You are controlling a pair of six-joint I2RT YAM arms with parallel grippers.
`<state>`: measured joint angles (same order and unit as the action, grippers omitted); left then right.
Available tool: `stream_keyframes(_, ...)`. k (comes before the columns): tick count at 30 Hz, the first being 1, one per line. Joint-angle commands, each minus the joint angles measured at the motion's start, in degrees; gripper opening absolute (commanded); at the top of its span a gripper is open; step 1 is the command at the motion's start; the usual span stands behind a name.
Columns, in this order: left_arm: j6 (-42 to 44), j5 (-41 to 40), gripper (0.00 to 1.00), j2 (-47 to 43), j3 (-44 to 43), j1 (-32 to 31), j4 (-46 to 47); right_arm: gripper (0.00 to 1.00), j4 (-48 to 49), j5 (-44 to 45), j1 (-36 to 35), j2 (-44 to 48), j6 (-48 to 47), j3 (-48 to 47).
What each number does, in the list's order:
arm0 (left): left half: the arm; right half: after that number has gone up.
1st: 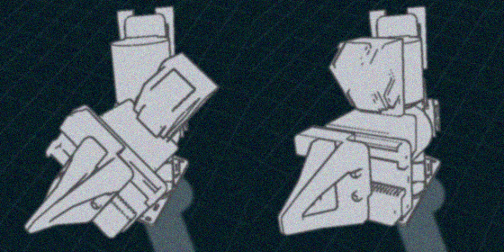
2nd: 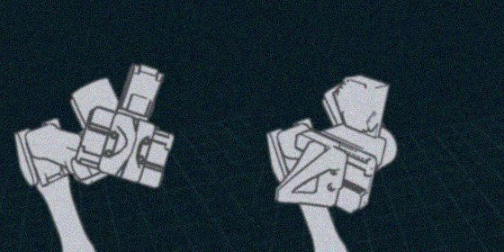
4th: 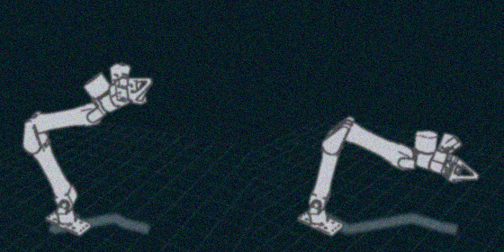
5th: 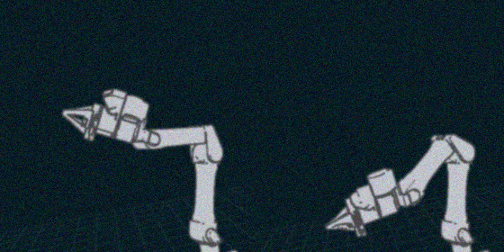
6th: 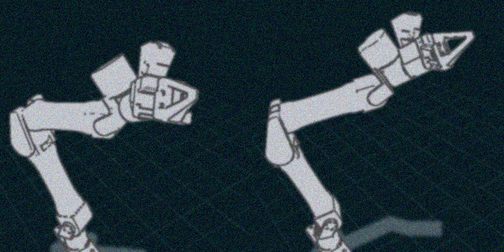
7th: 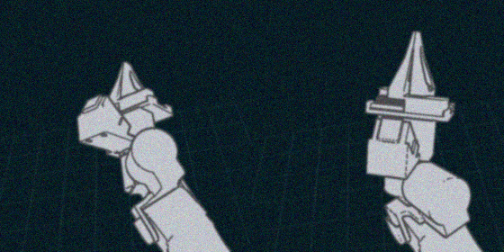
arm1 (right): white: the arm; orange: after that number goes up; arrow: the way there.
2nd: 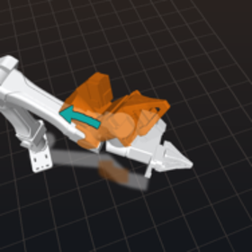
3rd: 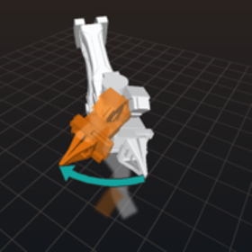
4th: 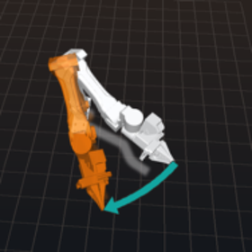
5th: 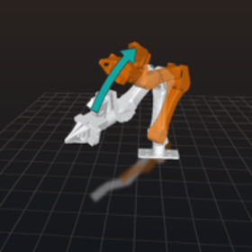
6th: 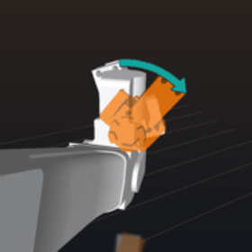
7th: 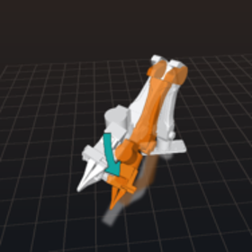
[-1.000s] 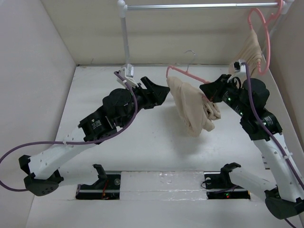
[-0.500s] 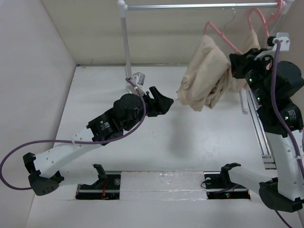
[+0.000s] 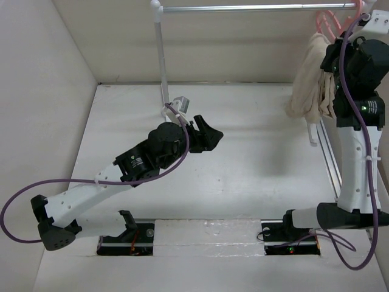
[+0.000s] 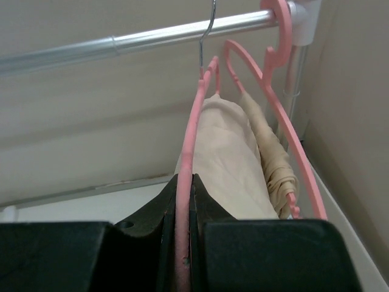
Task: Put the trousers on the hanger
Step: Place the hanger at the clothesline.
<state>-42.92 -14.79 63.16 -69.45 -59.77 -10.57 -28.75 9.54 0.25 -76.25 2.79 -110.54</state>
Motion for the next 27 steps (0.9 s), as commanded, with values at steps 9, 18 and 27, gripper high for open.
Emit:
stream_keyframes(9,3.72,0.28,0.57,-0.14,0.63,0.27,0.99,0.0,10.73,-6.38,4.06,-5.49,0.38,-4.33)
stream_keyframes(18,4.24,1.43,0.57,1.97,1.33,0.27,1.69,0.0,11.88,-7.08,3.53,-9.88,0.82,-4.95)
stream_keyframes(27,4.25,0.99,0.57,3.11,1.69,0.27,2.39,0.0,12.94,-7.69,2.39,-7.86,0.99,4.01)
